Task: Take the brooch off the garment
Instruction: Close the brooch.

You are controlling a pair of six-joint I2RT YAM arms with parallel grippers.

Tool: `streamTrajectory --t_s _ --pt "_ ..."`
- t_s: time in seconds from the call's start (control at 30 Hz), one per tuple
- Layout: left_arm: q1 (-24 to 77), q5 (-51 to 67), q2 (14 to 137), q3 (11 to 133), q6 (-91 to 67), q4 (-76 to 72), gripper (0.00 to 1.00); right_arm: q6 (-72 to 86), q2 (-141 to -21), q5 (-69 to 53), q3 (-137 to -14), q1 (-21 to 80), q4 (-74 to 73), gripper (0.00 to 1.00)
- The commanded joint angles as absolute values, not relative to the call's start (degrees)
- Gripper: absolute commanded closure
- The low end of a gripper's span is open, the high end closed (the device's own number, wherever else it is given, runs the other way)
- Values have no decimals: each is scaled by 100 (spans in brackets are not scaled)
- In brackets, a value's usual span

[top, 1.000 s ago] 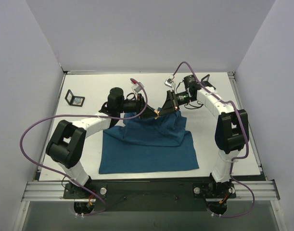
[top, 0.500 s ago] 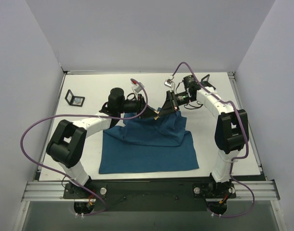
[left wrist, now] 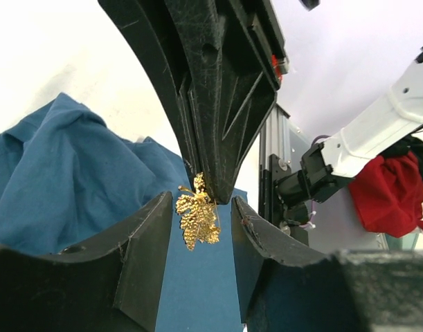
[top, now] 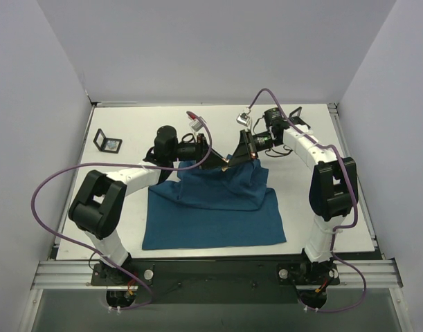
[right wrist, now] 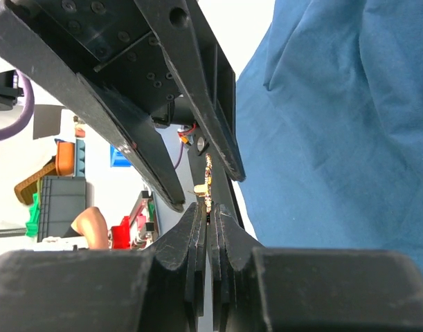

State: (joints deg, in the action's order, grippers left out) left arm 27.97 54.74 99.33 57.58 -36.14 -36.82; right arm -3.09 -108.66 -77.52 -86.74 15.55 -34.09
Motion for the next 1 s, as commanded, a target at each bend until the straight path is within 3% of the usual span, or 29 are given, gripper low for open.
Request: streamTrajectory --t_s 0.0,0.47,0.97 --pt "2707 5756 9984 5722 -3981 -4455 52 -387 -10802 -8182 -8701 1477 -3489 100" --pt "2716 5748 10002 5687 -3920 -4404 55 -352 -10811 -8191 -8719 1459 -3489 100" --pt "2786 5599 9923 5704 -3578 -4079 67 -352 -10775 -8156 -8719 1459 -3480 100"
